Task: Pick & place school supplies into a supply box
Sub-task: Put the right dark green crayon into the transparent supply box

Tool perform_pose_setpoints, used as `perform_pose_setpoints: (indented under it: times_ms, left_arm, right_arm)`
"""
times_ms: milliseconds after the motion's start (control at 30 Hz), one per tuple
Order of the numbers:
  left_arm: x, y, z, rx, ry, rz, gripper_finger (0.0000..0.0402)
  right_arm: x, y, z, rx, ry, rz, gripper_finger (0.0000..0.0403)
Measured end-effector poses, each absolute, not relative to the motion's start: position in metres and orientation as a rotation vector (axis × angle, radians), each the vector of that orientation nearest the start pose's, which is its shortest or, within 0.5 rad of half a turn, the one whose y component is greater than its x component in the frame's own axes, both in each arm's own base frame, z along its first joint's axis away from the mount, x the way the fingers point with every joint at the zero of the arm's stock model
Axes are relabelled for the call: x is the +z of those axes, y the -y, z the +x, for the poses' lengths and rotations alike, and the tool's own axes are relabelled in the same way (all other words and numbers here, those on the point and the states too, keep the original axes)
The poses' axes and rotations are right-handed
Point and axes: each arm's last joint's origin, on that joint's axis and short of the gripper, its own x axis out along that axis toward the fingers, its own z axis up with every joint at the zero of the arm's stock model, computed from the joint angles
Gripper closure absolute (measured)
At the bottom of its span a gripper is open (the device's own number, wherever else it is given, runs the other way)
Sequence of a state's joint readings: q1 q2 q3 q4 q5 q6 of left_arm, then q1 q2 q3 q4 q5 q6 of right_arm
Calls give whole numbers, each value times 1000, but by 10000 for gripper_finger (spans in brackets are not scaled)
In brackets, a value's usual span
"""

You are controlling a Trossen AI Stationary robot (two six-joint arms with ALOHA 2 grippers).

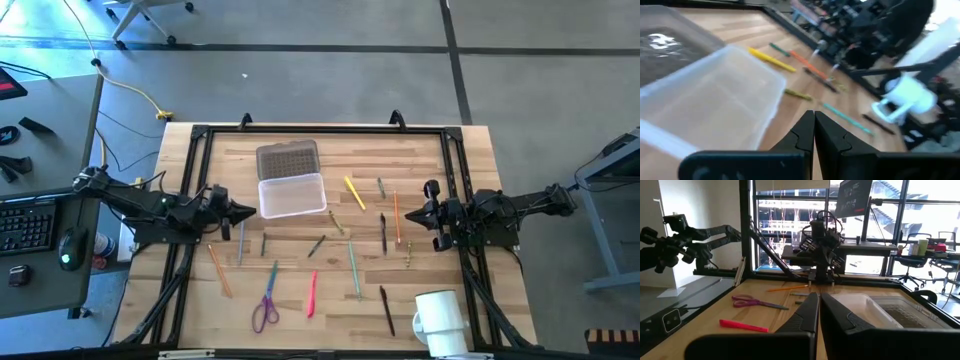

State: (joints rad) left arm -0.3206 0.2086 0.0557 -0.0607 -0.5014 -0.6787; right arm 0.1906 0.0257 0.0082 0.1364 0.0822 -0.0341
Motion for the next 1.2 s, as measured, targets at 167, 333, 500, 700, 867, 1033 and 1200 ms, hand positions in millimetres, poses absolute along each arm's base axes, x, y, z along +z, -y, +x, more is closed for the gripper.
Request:
perform_pose_setpoints:
  times_ms: [167,333,500,700,867,1033,1200]
  left_arm:
    - [170,16,100,334,-136,-534,354]
    - [178,15,97,375,-183,-502,323]
    - [184,13,96,422,-178,-487,271]
    - [185,13,96,427,-154,-548,253]
    - [186,13,96,431,-140,-598,262]
    - [186,13,96,431,-139,-601,278]
    - [187,13,97,427,-123,-618,292]
  right_arm:
    - [178,-16,97,106,121,-18,402]
    - [179,-16,96,95,147,-148,402]
    - [187,-15,95,39,229,-259,402]
    - [198,-9,92,-188,304,-355,402]
    - [196,-1,90,-446,210,-360,402]
    - [194,0,90,-505,160,-429,402]
    - [194,4,89,-635,101,-450,402]
